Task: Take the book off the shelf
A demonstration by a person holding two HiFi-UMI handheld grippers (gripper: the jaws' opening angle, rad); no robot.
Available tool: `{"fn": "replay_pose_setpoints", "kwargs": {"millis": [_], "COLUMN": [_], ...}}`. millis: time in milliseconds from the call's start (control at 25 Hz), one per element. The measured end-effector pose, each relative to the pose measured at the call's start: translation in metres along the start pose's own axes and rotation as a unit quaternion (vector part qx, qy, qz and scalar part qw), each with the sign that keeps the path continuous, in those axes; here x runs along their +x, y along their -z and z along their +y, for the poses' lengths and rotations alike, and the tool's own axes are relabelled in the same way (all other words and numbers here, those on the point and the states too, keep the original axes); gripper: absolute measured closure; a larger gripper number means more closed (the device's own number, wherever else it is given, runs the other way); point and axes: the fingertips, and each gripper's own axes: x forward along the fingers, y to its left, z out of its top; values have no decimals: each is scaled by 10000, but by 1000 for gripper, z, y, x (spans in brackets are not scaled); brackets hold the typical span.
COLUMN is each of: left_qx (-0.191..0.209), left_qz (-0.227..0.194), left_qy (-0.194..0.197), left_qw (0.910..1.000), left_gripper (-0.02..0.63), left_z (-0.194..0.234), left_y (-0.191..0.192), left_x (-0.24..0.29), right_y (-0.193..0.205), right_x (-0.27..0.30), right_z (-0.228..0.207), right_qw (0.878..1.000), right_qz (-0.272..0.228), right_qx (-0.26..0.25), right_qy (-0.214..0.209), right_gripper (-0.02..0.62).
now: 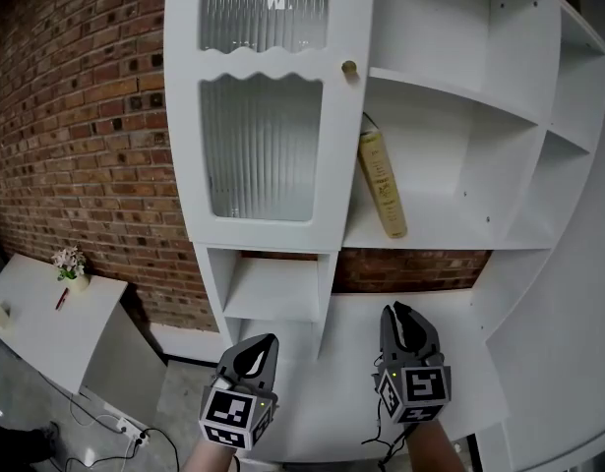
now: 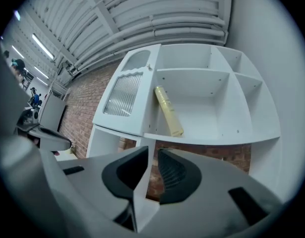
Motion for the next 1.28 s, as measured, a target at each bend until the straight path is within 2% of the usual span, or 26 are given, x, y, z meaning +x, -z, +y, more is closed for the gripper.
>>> {"fn": "replay_pose_setpoints", "kwargs": {"millis": [120,160,240,360,480,600,1000,1160,1280], "left_qx": [-69,-54,-12,-19,-55,3,31,73,80], "left_qz": [9,-23,-64,-78,-51,-115,-11,-74,-59], "left_qy": [-57,-92,-142,-141,-114,-142,-37,-109,-125], "left_qw": [10000,9999,9999,9999,9999,9998,10000,9999,9999], "left_gripper": [594,594,594,594,594,594,594,594,594], "left_z": [11,15,20,22,22,24,28,35,39], "left_y": [-8,-12,-17,-19,-19,-21,-22,-21,-20], "left_x": [11,14,19,28,34,38,54,61,65], "right_y": [-21,-30,-50,-80,-96,-105,-117,-111,-112], "right_x": [27,37,56,87,123,154,226,239,241], "right_z": [1,0,-8,-24,-37,-47,-48,-55,-63], "right_qw": [9998,9997,9995,9987,9971,9955,9933,9912,9904], "right_qz": [-56,-84,-197,-278,-85,106,624,800,771], "right_qx": [-77,-115,-187,-431,-753,-930,-973,-1037,-1069], "right_qy": [-178,-210,-159,31,119,165,-13,205,414], "right_gripper": [454,403,330,286,259,247,249,260,309]}}
